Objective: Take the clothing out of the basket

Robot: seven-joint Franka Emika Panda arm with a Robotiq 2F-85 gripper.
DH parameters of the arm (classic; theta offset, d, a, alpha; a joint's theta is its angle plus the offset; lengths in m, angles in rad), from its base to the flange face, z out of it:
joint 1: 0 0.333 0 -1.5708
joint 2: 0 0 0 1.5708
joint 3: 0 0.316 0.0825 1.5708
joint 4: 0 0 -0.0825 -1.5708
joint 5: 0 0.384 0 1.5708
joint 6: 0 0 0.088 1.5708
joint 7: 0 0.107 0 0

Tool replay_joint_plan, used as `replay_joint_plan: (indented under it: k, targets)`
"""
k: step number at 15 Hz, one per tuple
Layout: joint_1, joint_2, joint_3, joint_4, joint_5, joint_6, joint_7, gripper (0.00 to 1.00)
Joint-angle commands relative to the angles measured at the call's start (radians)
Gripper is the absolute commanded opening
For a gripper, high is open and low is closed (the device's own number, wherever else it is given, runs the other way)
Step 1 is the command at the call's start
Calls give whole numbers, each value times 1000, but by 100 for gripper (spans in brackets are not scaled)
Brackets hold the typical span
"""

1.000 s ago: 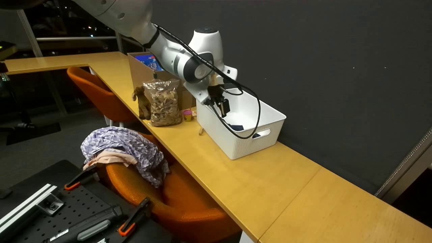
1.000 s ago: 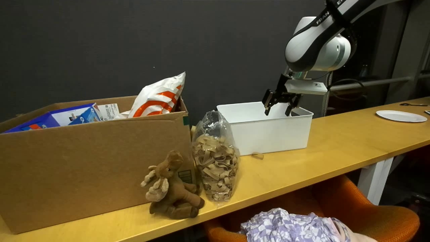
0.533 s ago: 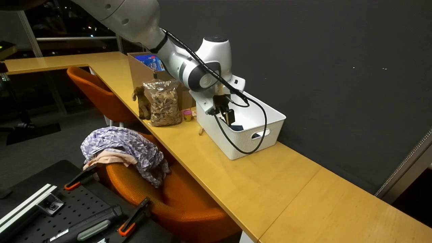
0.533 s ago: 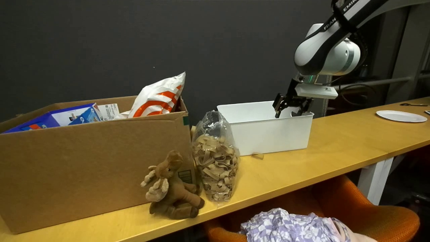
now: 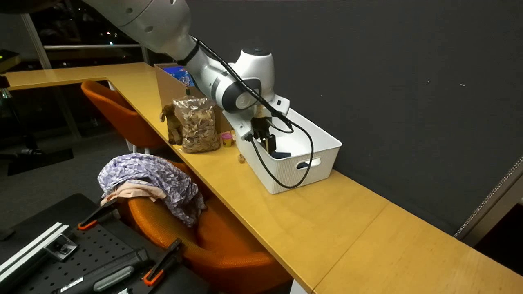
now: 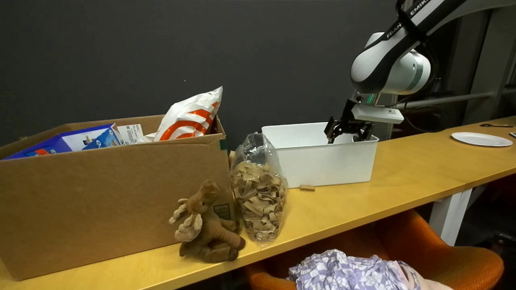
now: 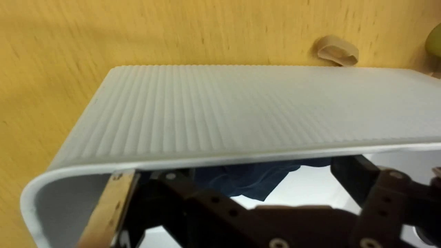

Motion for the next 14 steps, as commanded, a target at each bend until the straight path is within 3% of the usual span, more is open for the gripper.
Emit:
replay_joint_plan:
  k: [1, 14]
  targets:
    - [5, -45, 22, -64, 35, -35, -25, 100]
    - [73, -202, 17, -283, 22, -24, -25, 100]
